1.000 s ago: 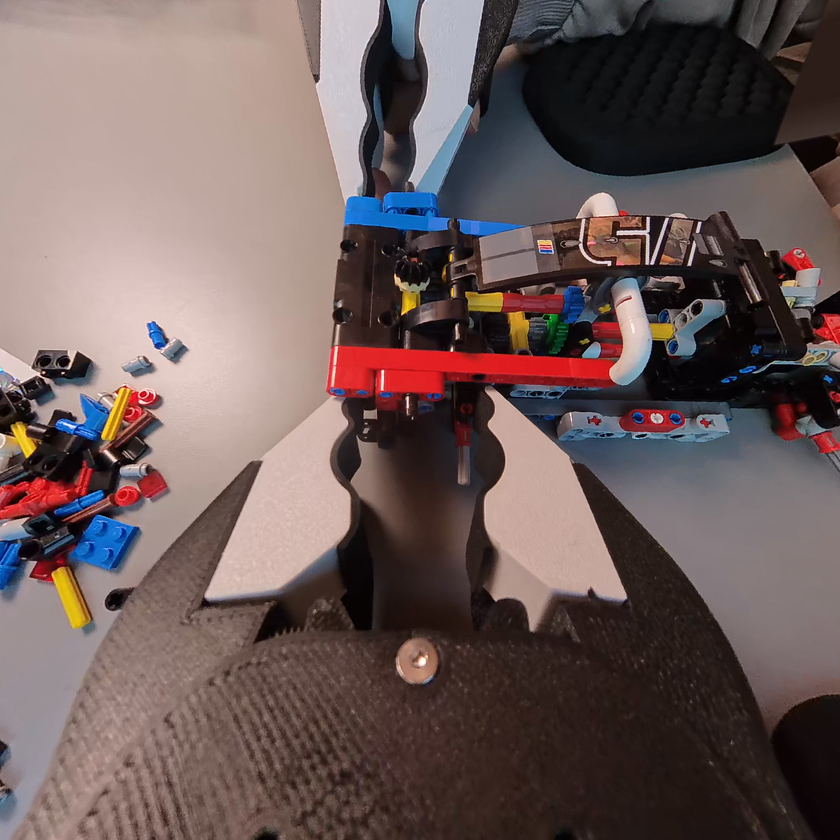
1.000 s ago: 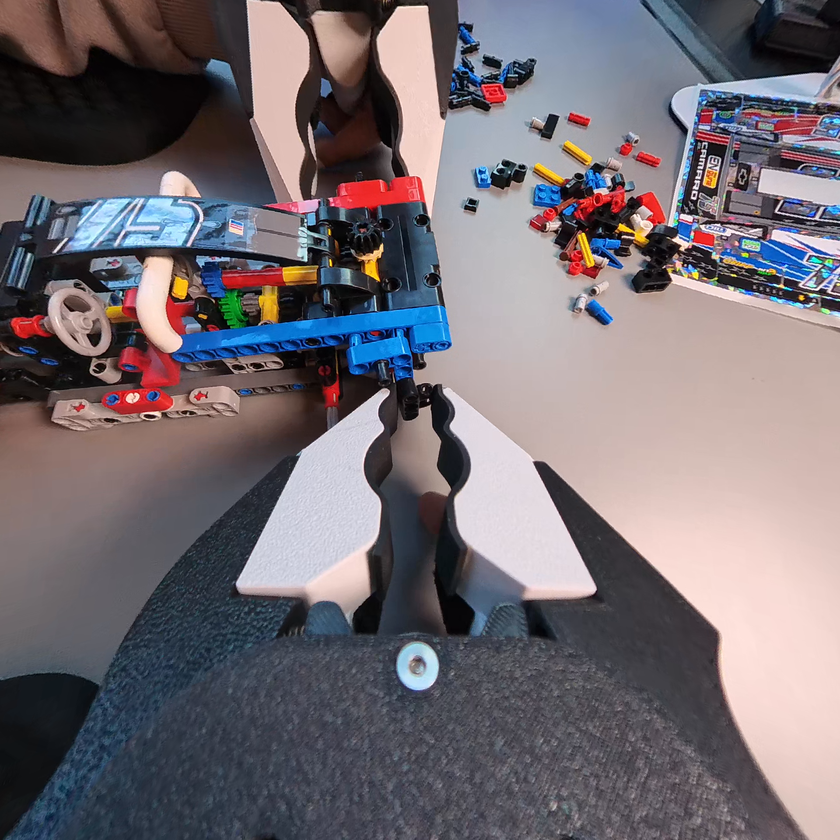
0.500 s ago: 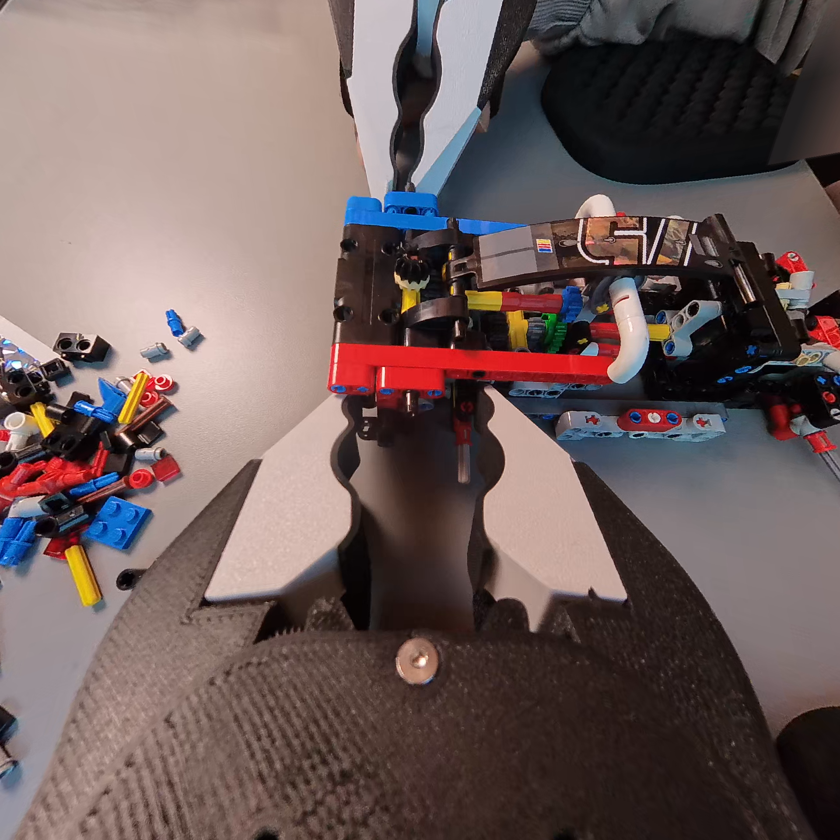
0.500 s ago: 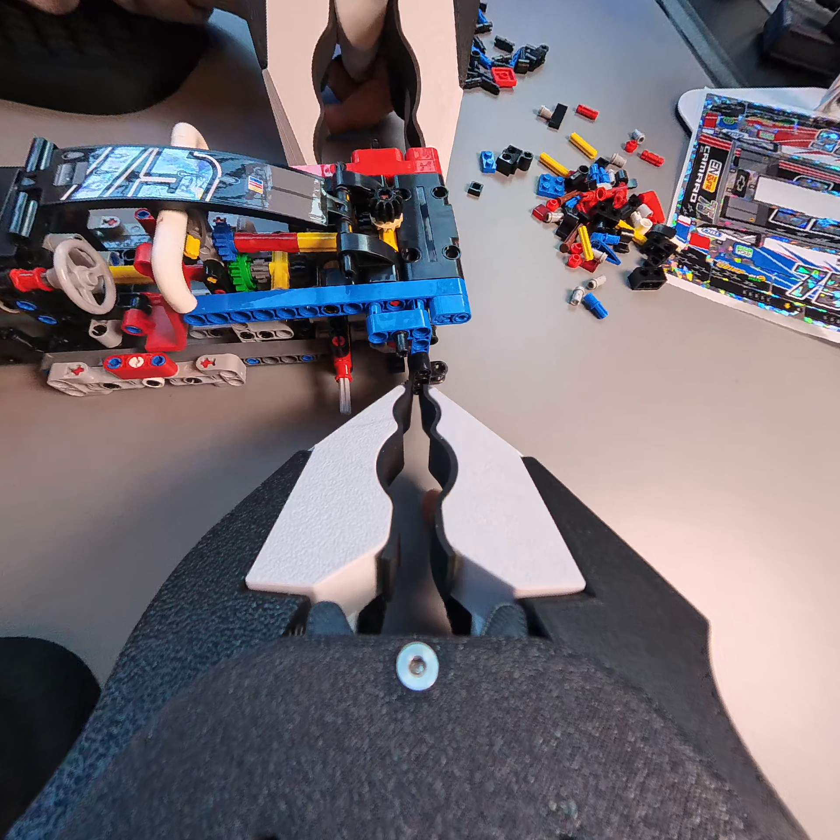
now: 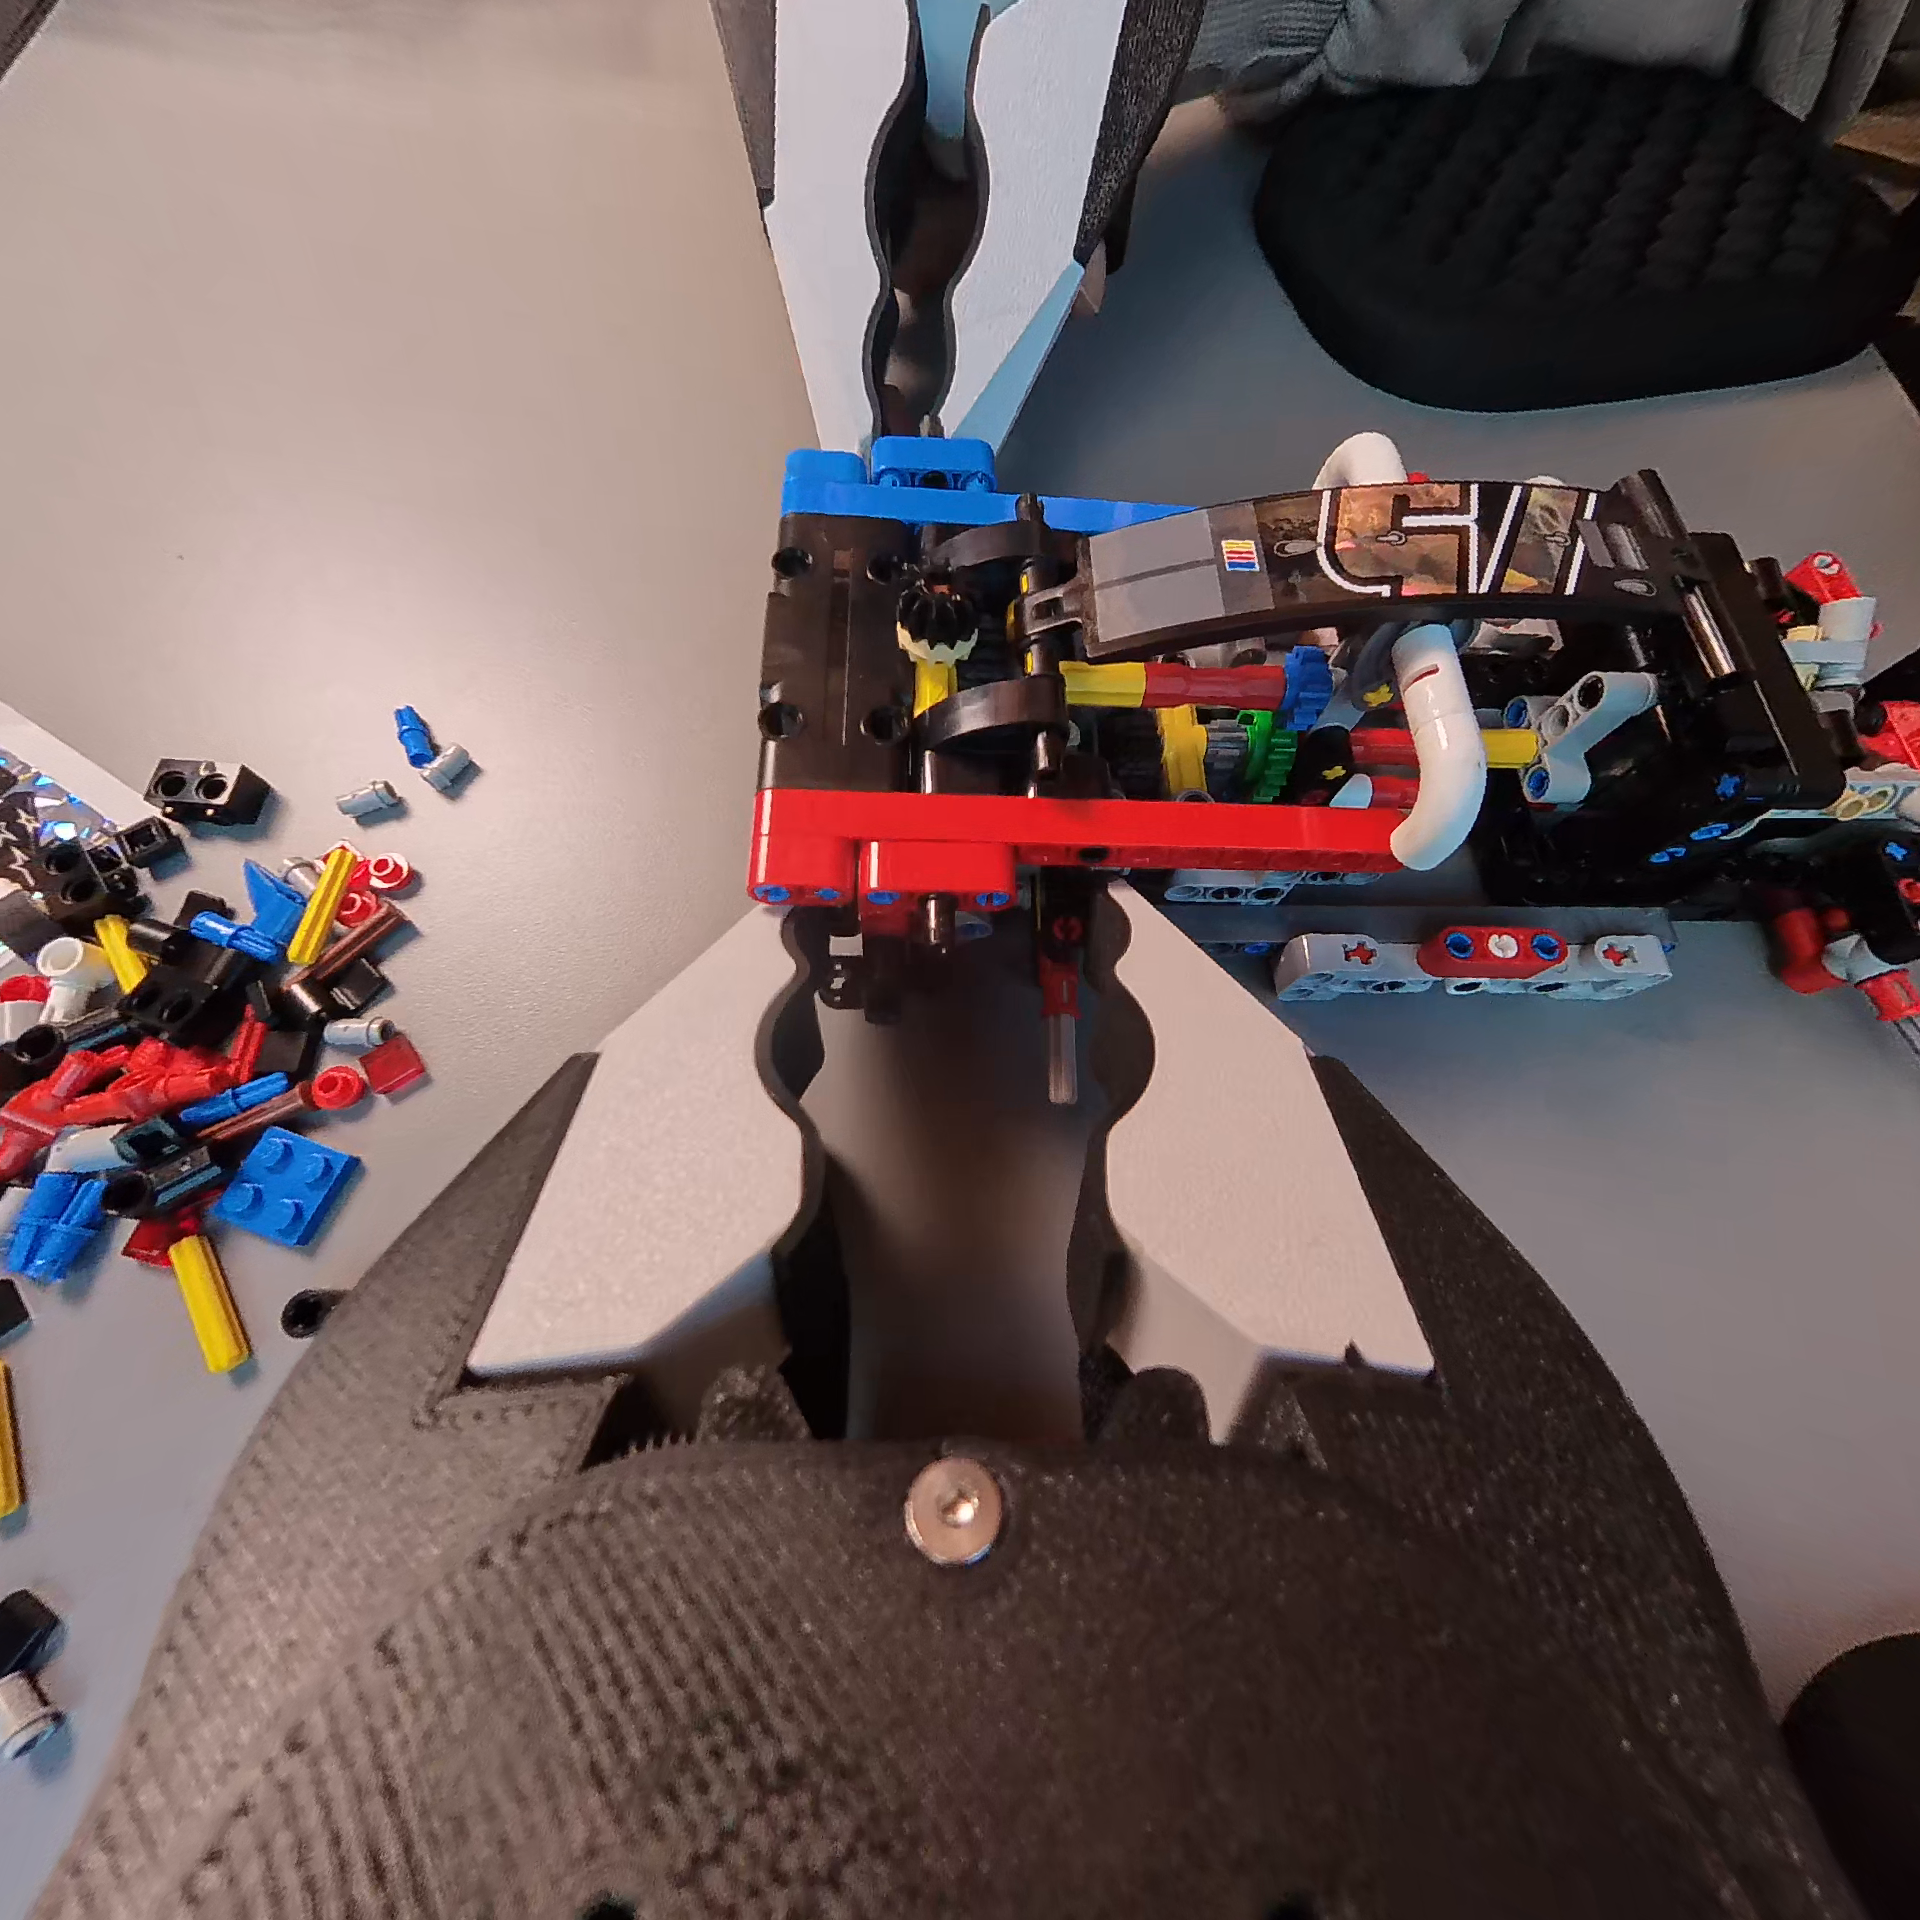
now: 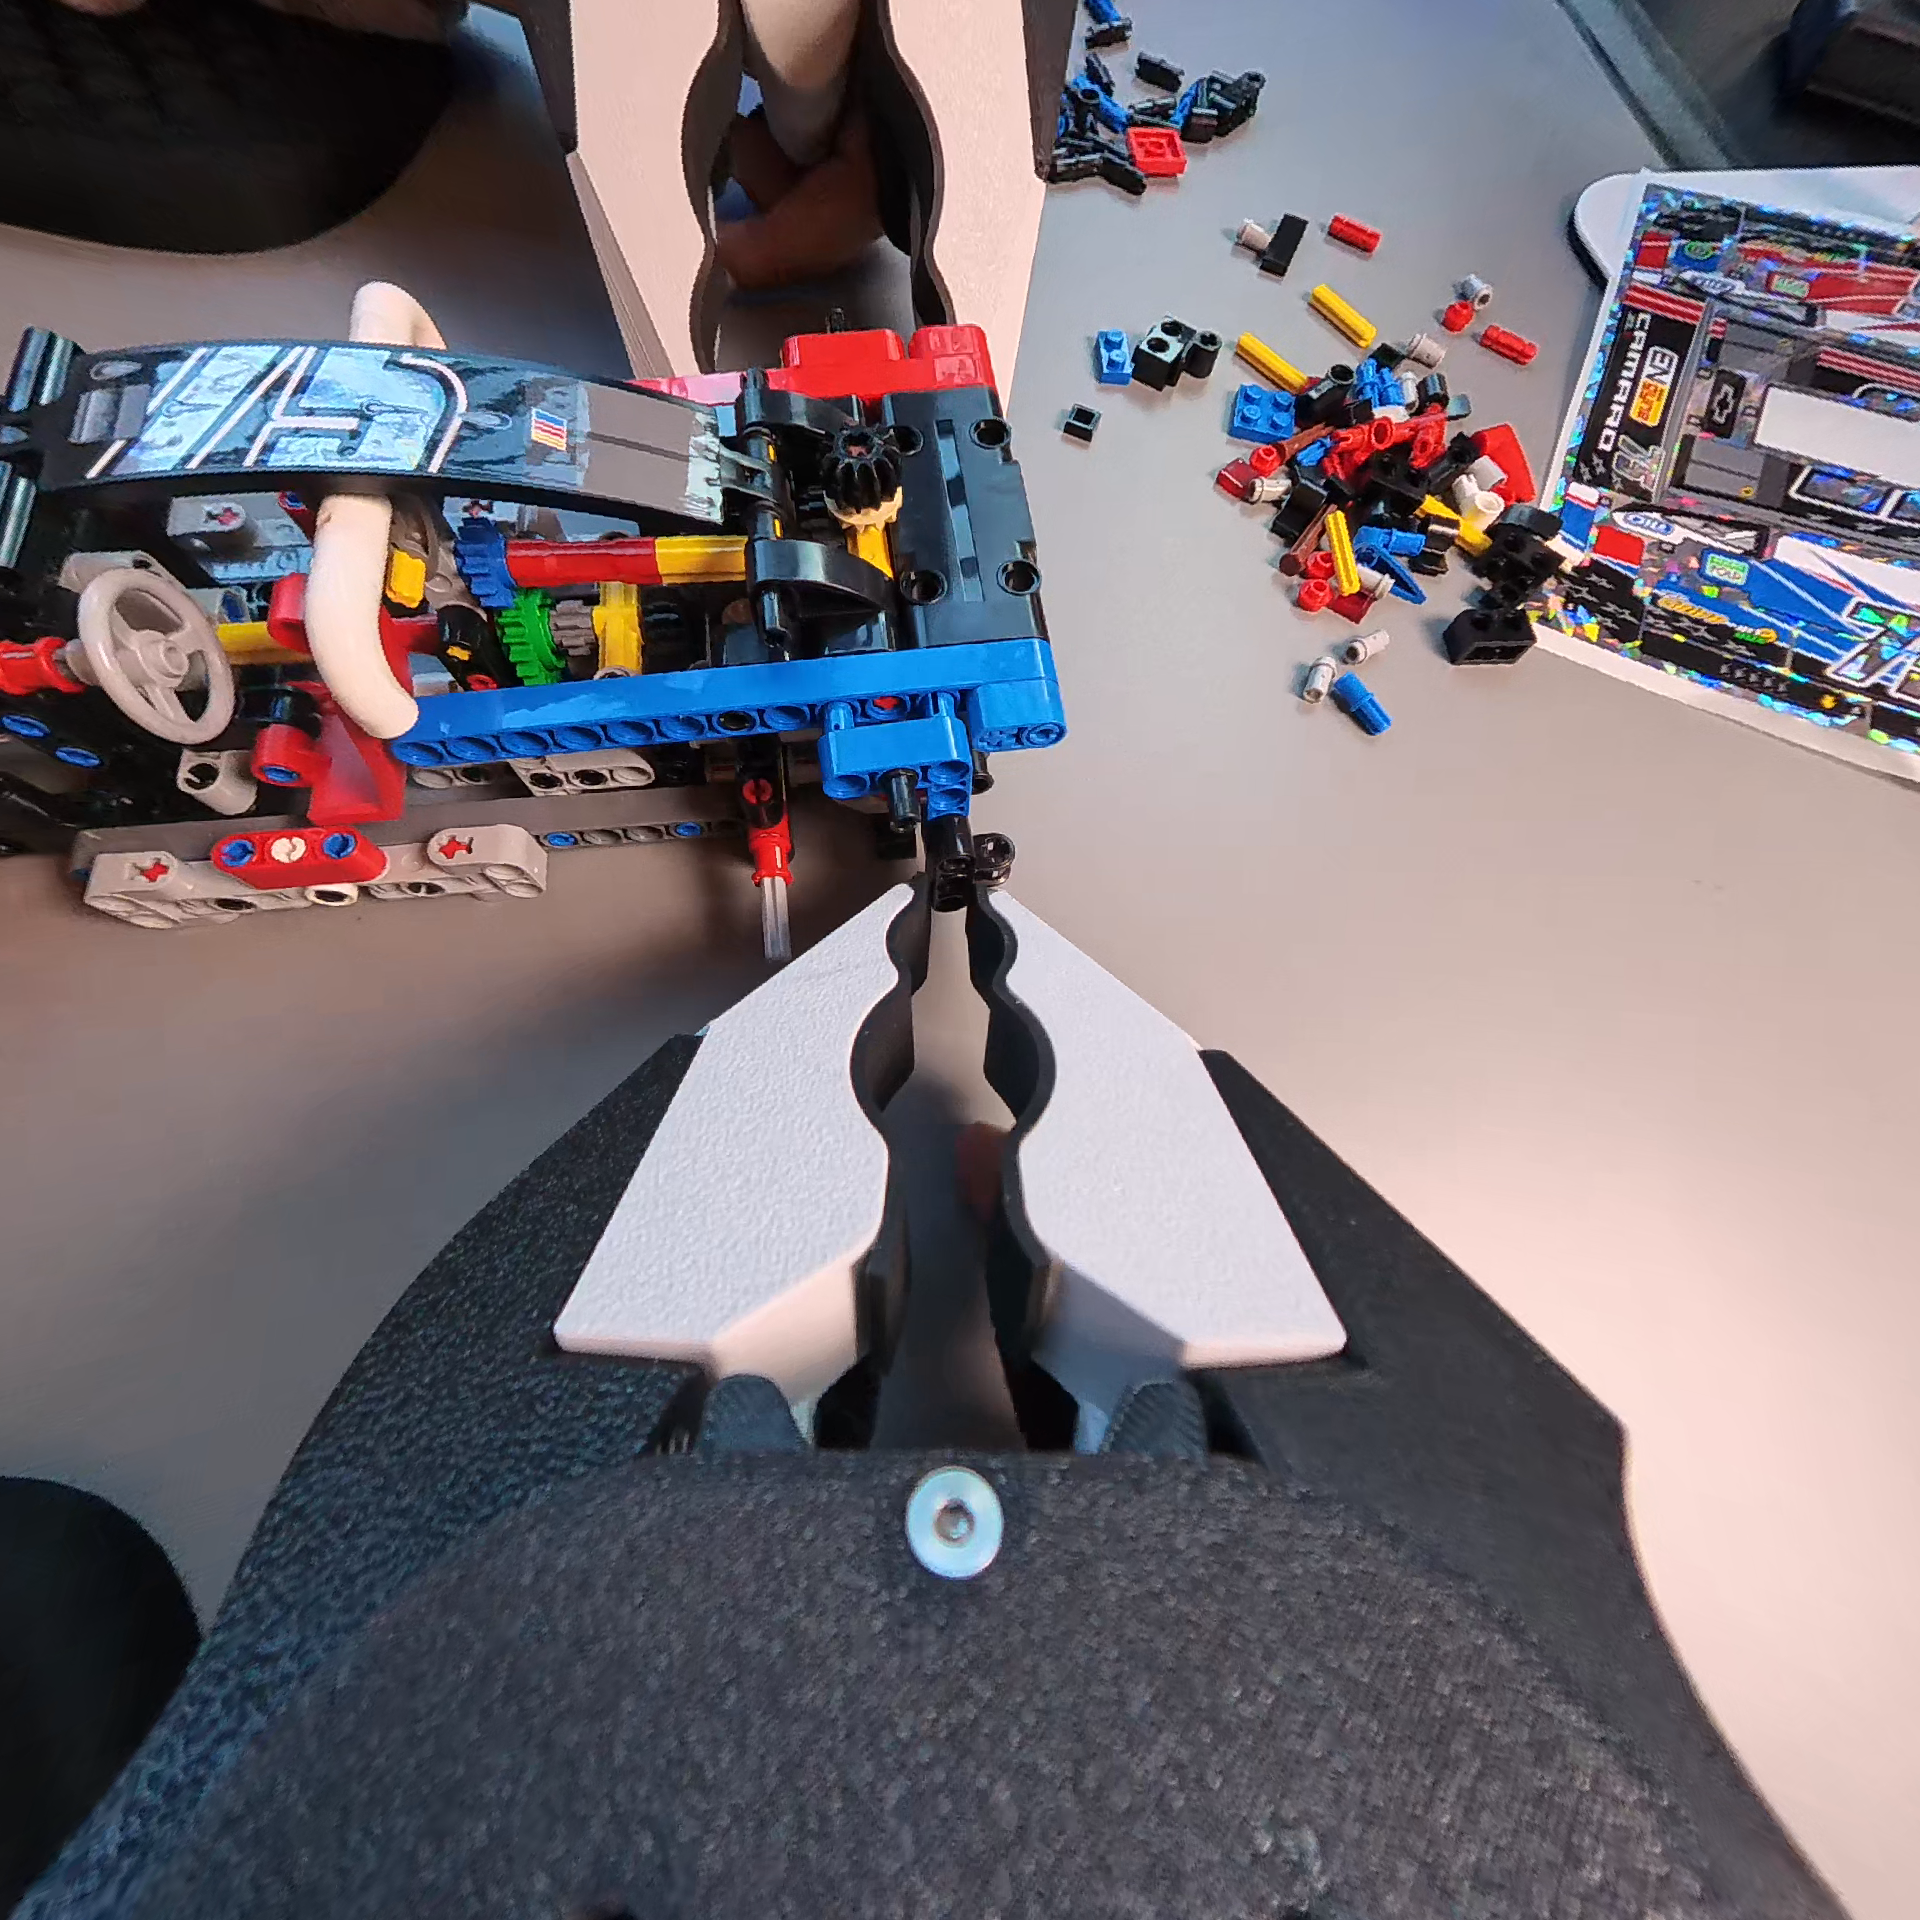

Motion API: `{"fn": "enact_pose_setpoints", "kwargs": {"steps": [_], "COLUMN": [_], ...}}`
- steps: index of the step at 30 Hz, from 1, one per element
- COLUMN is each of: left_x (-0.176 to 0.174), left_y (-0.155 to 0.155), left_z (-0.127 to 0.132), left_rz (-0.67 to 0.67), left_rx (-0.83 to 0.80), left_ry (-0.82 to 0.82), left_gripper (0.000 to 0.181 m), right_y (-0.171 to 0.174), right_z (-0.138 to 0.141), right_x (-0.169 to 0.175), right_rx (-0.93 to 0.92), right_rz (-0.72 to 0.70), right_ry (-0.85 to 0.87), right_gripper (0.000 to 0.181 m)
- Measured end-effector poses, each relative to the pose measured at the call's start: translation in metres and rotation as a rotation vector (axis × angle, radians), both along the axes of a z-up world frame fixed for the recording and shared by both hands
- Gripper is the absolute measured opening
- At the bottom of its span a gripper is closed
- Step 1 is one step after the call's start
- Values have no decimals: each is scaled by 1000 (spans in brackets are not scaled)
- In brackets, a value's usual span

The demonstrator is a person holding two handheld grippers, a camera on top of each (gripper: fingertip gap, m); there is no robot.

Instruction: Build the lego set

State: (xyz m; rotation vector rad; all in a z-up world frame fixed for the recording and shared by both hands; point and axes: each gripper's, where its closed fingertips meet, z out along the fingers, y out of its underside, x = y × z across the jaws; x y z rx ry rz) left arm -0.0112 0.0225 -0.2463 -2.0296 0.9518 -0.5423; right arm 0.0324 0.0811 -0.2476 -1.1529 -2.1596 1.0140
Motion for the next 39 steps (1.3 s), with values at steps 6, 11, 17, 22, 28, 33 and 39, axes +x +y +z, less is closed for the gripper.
{"fn": "enact_pose_setpoints", "kwargs": {"steps": [6,11,17,22,28,33,39], "left_x": [0,0,0,-4,1,11,27], "left_y": [0,-1,-2,-1,-3,-4,-12], "left_z": [0,0,-1,6,25,44,81], "left_rz": [3,-5,-8,14,7,18,43], "left_rx": [7,6,8,48,181,338,558], "left_ry": [9,11,14,-12,-60,-66,13], "left_gripper": [47,47,47,48,47,48,48], "right_y": [0,-2,-2,2,-10,-13,-18], "right_z": [0,0,0,5,44,69,102], "right_x": [-3,-4,-5,-4,-4,1,22], "right_rx": [-7,-6,1,8,-196,-201,-311], "right_rz": [3,12,-8,-27,28,24,37], "right_ry": [-6,-5,-1,51,215,305,358], "right_gripper": [3,3,3,9,19,14,43]}}
